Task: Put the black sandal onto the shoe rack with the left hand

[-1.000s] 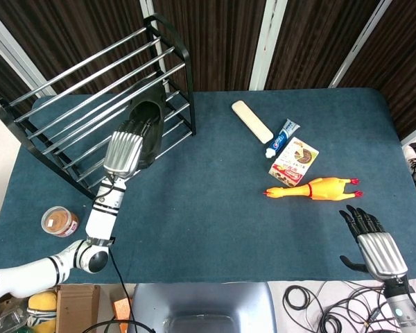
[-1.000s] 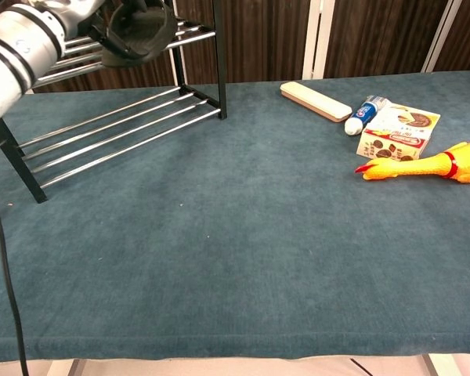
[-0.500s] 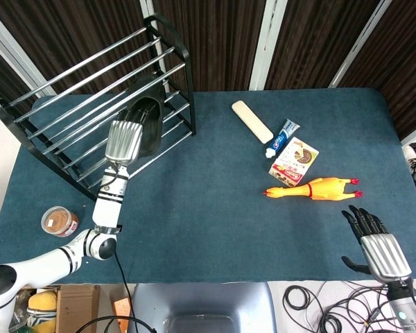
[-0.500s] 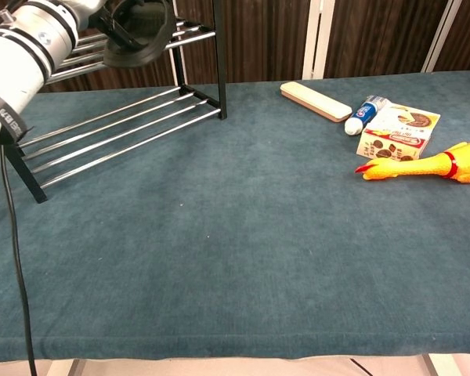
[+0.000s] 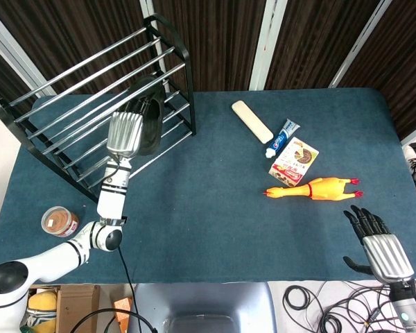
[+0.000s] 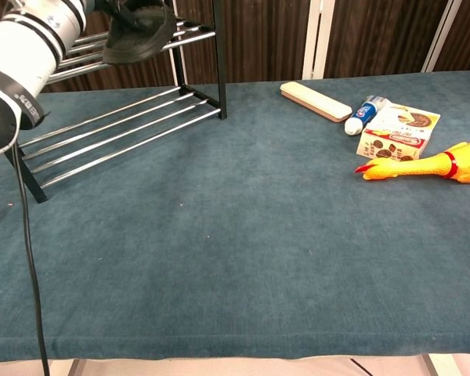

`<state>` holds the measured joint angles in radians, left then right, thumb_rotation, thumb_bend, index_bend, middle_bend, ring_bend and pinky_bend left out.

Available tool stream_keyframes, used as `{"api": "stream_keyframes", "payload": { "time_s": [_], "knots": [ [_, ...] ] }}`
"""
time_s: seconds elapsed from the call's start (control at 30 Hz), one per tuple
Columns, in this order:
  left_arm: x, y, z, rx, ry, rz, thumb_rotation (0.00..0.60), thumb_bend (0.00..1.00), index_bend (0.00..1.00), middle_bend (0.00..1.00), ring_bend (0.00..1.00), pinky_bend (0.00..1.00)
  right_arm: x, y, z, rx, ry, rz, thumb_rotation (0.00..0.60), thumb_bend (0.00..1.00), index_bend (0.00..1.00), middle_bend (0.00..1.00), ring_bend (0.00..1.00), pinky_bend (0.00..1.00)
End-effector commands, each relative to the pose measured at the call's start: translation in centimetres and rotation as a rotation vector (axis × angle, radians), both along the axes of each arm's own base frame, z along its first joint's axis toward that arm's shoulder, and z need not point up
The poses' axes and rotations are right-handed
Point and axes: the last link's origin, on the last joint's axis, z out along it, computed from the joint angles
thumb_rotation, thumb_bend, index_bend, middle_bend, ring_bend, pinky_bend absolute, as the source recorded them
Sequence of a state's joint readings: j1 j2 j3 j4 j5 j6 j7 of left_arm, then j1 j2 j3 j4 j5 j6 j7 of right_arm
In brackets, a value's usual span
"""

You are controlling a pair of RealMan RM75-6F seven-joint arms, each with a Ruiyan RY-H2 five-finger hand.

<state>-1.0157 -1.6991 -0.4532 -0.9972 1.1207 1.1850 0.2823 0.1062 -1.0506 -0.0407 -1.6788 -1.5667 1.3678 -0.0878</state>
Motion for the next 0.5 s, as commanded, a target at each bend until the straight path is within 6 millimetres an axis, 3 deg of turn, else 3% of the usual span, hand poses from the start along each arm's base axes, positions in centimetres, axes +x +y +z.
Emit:
{"api": "stream_keyframes", "payload": {
  "time_s": [0.03,0.3,0.5],
  "knots": [
    [0.4,-1.1,1.0,-0.004,-0.032,-0.045,0.6,0.27,0.18,0.32,0.26,0.31,0.0,-0.1,-0.1,0.006,0.003,-0.002,0.6,0.13,0.0,0.0,0.0,0.13],
    [-2.0,-5.9,1.4,-0.131,0.069,-0.003,0.6,0.28,0.16,0.35,0.28,0.32,0.1,0.1,-0.1,0.003,0.002,0.002,0.6,0.13,0.0,0.0,0.0,0.13],
    [-3.5,-8.7,1.6,-0.135,0.212,0.014,0.6,0.42,0.15,0.41,0.32,0.35,0.1,0.0,-0.3,0.012,0.008,0.004,0.6,0.13,0.0,0.0,0.0,0.13]
  ]
}}
